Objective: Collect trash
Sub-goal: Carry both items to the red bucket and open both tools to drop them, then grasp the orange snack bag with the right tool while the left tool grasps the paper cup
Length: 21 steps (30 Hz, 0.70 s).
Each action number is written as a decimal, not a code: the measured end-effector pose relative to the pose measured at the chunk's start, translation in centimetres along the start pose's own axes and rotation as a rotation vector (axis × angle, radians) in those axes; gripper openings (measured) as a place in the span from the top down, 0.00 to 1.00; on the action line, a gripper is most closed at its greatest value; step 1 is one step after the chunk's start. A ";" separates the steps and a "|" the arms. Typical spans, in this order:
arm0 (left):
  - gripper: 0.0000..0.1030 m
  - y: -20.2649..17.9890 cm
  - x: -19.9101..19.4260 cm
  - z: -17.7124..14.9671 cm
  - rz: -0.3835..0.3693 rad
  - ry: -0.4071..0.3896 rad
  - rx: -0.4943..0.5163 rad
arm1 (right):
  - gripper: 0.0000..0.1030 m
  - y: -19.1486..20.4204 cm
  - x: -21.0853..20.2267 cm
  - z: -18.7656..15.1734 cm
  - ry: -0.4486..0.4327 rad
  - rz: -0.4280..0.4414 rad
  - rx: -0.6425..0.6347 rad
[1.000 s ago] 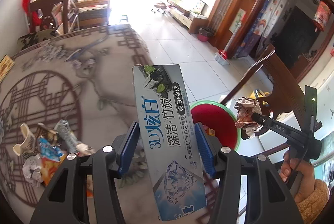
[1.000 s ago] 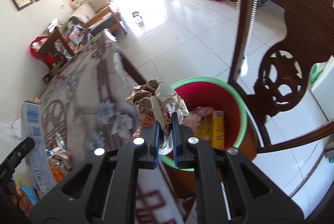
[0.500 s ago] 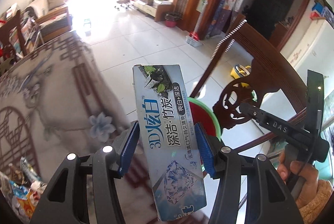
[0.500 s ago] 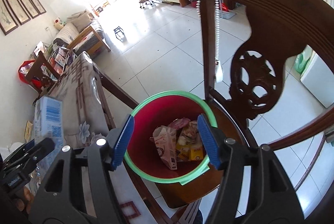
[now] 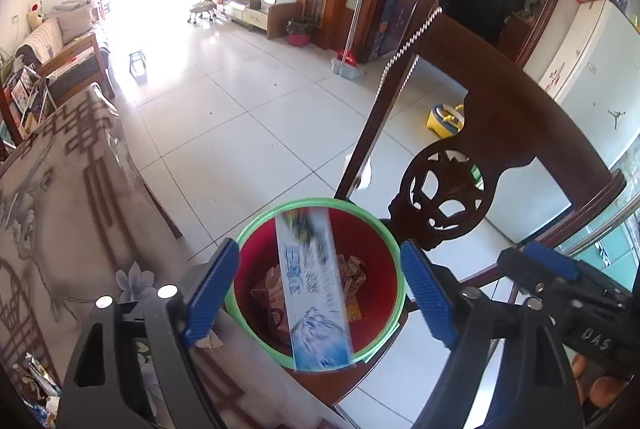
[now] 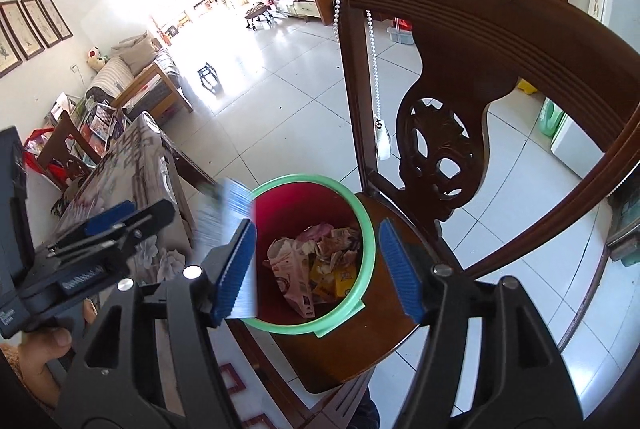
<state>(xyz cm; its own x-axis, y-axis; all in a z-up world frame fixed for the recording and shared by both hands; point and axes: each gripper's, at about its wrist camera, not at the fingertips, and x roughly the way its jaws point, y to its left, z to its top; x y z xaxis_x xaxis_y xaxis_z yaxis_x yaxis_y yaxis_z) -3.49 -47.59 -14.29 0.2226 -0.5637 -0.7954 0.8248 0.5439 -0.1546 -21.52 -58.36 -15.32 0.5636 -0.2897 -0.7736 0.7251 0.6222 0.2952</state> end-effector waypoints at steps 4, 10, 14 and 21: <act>0.18 1.0 -2.2 -0.4 0.014 -0.029 -0.001 | 0.39 1.1 -0.1 -0.4 0.006 0.016 -0.010; 0.18 4.5 -7.1 -2.0 0.069 -0.091 -0.059 | 0.39 5.3 -0.3 -0.7 0.002 0.069 -0.077; 0.18 8.0 -11.1 -4.1 0.106 -0.133 -0.131 | 0.39 9.1 -0.4 -1.4 0.006 0.115 -0.140; 0.18 14.9 -17.3 -9.8 0.219 -0.172 -0.274 | 0.38 17.2 -0.1 -4.1 0.042 0.211 -0.278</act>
<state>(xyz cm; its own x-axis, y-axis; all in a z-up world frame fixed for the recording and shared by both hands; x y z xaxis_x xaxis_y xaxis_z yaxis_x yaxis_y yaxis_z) -0.12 -23.67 -8.59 0.4809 -0.4993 -0.7207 0.5840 0.7955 -0.1614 -10.70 -44.66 -12.44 0.6684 -0.1067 -0.7361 0.4557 0.8409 0.2919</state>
